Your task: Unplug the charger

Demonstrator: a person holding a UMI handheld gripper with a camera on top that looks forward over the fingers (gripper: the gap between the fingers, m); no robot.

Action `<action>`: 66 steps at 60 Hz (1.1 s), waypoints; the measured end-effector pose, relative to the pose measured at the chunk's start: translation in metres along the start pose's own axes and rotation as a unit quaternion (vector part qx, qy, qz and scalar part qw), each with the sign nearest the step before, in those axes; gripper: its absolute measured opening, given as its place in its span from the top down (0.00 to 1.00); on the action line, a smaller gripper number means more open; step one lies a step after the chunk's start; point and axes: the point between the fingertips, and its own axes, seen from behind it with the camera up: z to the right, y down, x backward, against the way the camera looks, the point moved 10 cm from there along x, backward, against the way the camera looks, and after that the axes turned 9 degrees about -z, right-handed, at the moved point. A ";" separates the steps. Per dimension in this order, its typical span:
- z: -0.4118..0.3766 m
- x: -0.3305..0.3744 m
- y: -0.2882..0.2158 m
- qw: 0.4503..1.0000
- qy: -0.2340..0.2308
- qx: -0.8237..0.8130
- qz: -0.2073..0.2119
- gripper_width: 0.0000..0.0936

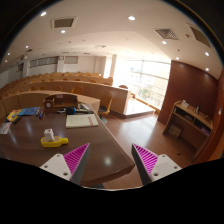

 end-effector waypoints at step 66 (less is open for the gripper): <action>-0.283 -0.180 0.016 0.969 -0.240 0.050 -0.007 0.09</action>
